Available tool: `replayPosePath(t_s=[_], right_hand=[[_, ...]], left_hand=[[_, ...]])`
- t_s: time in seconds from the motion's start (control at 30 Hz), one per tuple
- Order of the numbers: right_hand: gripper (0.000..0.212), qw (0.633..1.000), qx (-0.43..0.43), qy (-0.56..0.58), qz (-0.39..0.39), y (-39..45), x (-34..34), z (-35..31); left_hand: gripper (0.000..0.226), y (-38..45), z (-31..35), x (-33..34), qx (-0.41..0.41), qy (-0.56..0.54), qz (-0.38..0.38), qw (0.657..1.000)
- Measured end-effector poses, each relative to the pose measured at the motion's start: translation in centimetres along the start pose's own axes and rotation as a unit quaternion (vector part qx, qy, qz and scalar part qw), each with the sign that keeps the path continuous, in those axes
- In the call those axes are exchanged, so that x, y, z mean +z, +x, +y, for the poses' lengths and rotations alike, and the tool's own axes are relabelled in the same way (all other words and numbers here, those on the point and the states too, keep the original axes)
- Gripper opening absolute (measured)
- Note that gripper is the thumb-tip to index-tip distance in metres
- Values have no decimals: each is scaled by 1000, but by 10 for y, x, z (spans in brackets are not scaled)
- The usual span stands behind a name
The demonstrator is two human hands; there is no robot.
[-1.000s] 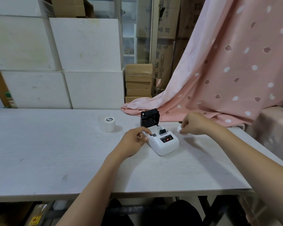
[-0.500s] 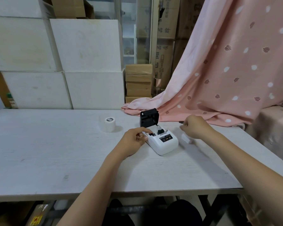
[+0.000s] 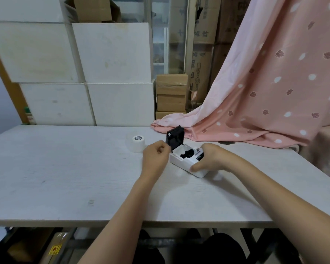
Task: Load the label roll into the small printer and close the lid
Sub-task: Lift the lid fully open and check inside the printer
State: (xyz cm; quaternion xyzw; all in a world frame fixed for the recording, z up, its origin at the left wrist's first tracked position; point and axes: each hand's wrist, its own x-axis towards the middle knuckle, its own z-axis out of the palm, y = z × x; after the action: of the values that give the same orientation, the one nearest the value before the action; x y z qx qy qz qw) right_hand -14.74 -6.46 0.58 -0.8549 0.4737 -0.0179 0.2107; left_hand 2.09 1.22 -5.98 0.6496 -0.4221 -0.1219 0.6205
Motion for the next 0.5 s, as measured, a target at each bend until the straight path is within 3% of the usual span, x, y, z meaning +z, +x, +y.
replayPosePath(t_s=[0.07, 0.13, 0.23, 0.3, 0.4, 0.5], right_hand=[[49, 999, -26, 9, -25, 5, -8, 4], [66, 998, -42, -10, -50, 11, -18, 8], [80, 993, -64, -36, -90, 22, -31, 10], [81, 990, -73, -47, -108, 29, -35, 9], [80, 988, -78, -79, -111, 34, -35, 4], [87, 984, -73, -104, -122, 35, -37, 4]], left_hand=[[15, 1, 1, -6, -9, 7, 101, 995], [17, 4, 0, -11, -57, -46, 138, 988], [36, 10, -3, -10, -125, -153, 52, 979], [38, 12, -3, -8, -128, -161, -4, 979], [37, 7, 1, -6, -96, -90, -32, 991], [36, 1, 3, -1, -21, -19, 4, 1000]])
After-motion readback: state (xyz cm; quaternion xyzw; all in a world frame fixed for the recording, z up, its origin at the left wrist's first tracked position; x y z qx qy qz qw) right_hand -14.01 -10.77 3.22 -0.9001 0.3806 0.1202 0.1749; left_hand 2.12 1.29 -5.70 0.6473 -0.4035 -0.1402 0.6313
